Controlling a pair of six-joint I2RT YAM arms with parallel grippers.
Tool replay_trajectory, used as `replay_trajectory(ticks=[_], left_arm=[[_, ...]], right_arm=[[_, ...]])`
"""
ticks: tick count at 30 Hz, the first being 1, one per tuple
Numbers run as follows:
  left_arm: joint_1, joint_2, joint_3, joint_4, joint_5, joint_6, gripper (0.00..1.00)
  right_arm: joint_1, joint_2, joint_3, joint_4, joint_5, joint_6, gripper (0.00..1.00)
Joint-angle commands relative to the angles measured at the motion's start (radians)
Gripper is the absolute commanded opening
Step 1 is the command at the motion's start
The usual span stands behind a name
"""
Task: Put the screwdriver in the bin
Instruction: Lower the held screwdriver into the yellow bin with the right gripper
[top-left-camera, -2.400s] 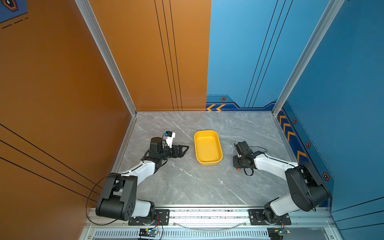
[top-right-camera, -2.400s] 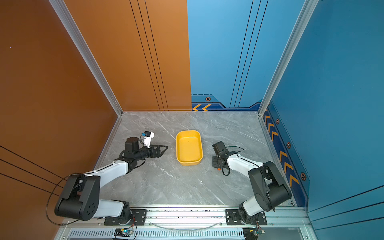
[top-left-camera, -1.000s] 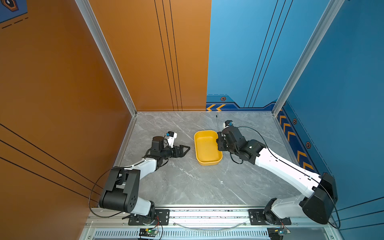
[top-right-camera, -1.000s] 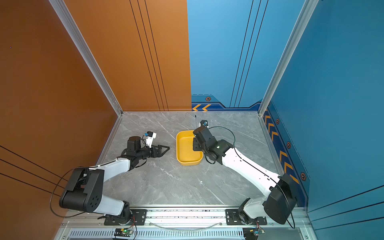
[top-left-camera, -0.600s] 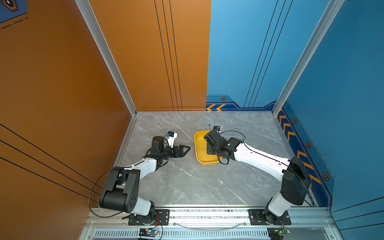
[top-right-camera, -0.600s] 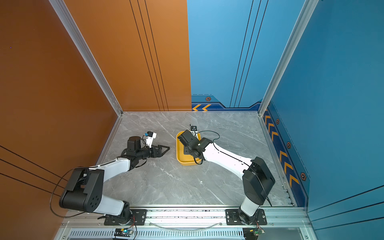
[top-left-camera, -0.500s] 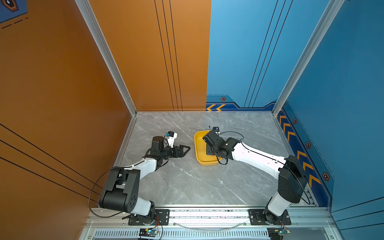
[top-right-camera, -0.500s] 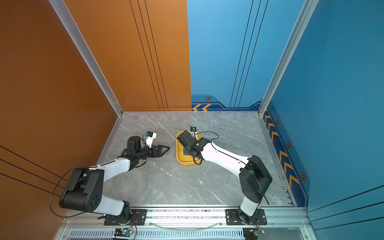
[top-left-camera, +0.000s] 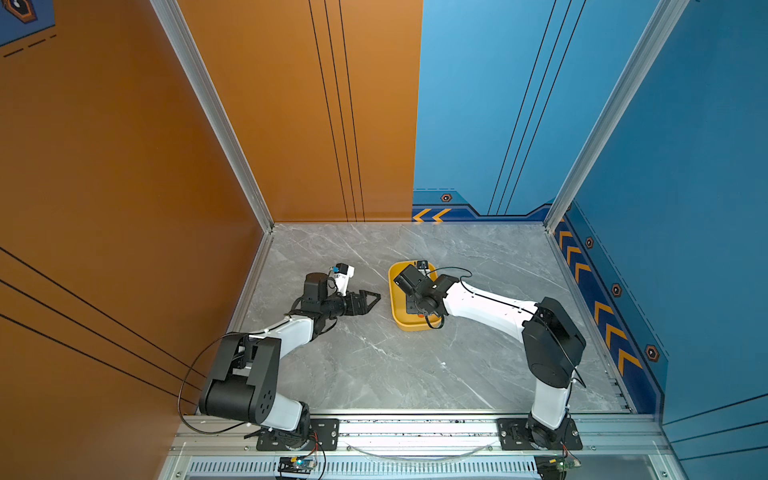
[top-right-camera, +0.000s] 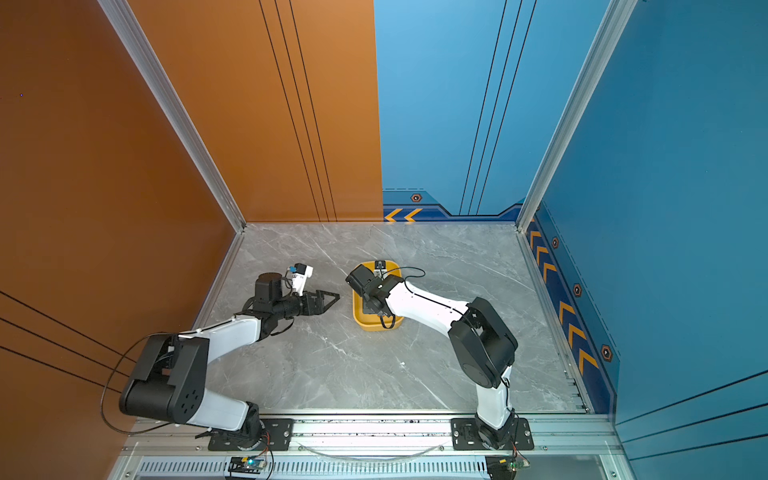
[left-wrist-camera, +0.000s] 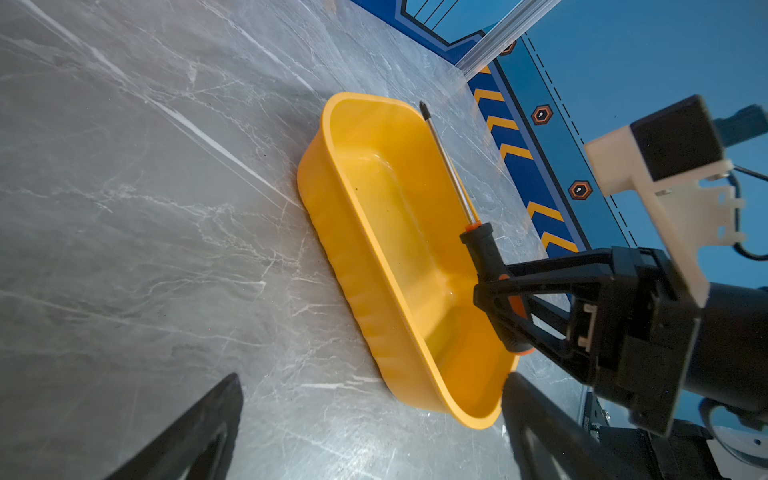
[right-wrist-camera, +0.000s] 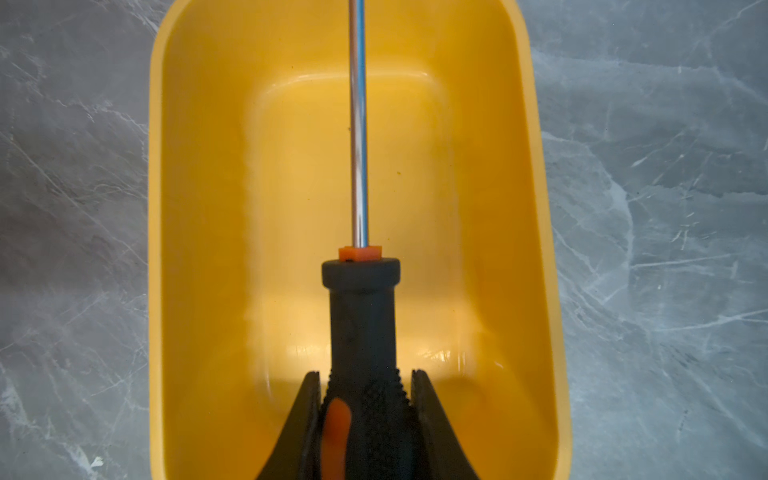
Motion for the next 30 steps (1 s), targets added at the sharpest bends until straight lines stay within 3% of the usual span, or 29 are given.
replay_trajectory(ticks=[1,30], left_arm=[[0.006,0.012,0.028,-0.018,0.025,-0.008,0.98],[0.006,0.036,0.035,-0.017,0.024,-0.006,0.98]], right_arm=[[0.0,0.026,0.032,-0.033,-0.008,0.014,0.0],[-0.025,0.174,0.055,-0.033,-0.058,0.028,0.0]])
